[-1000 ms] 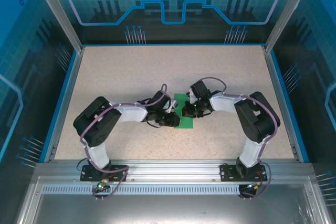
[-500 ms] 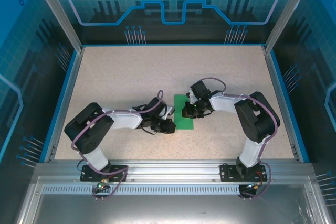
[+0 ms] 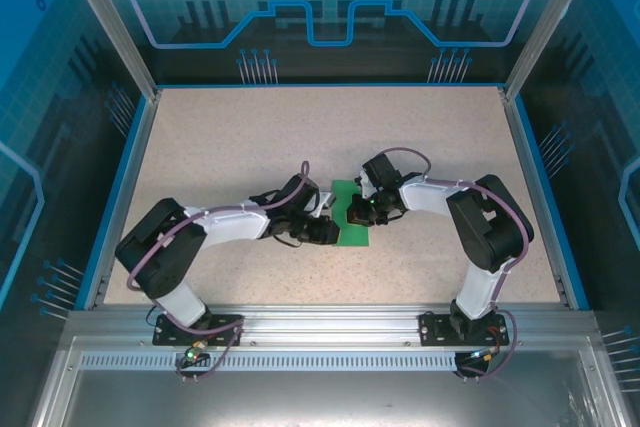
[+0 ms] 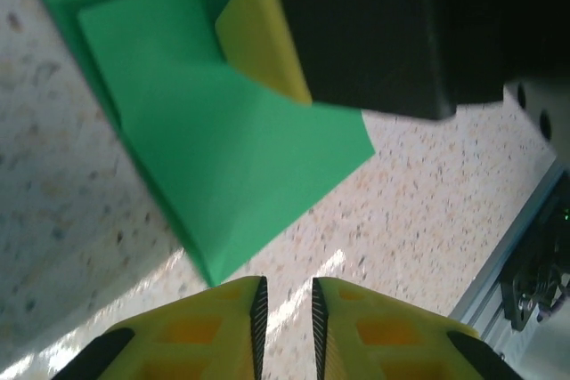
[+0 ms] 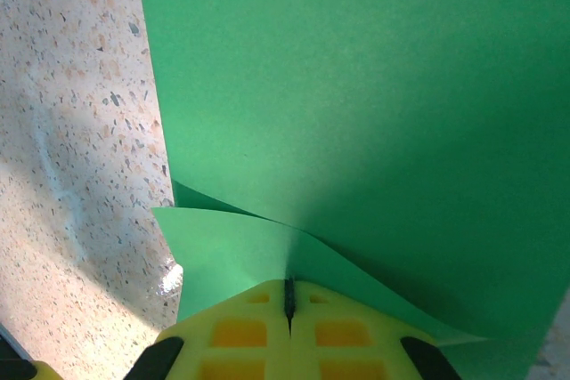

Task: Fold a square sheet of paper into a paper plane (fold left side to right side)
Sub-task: Fold the triangle a second time at the center of the table.

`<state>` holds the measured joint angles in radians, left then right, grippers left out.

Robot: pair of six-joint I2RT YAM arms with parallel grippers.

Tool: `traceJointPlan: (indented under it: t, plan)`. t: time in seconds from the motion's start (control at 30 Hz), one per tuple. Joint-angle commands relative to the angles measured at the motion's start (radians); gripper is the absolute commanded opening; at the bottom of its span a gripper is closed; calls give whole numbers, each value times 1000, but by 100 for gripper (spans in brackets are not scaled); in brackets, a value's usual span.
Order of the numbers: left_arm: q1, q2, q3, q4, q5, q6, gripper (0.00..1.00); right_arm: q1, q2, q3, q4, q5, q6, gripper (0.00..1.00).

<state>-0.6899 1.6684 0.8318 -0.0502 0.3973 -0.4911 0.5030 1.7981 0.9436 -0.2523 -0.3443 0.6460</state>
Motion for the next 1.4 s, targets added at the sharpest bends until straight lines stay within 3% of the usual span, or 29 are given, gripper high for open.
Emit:
traceJointPlan:
  t: [0.0, 0.57, 1.03, 1.37]
  plan:
    - [6, 67, 38, -10, 7, 25, 25, -7, 20, 6, -32, 20, -12, 0]
    - [-5, 161, 39, -73, -86, 40, 23, -8, -128, -34, -38, -84, -72, 0]
    - [-36, 186, 73, -132, -156, 48, 23, 35, -7, 10, -61, -109, -62, 0]
    - [-46, 205, 90, -172, -189, 47, 22, 21, 44, 40, -149, -11, -123, 0]
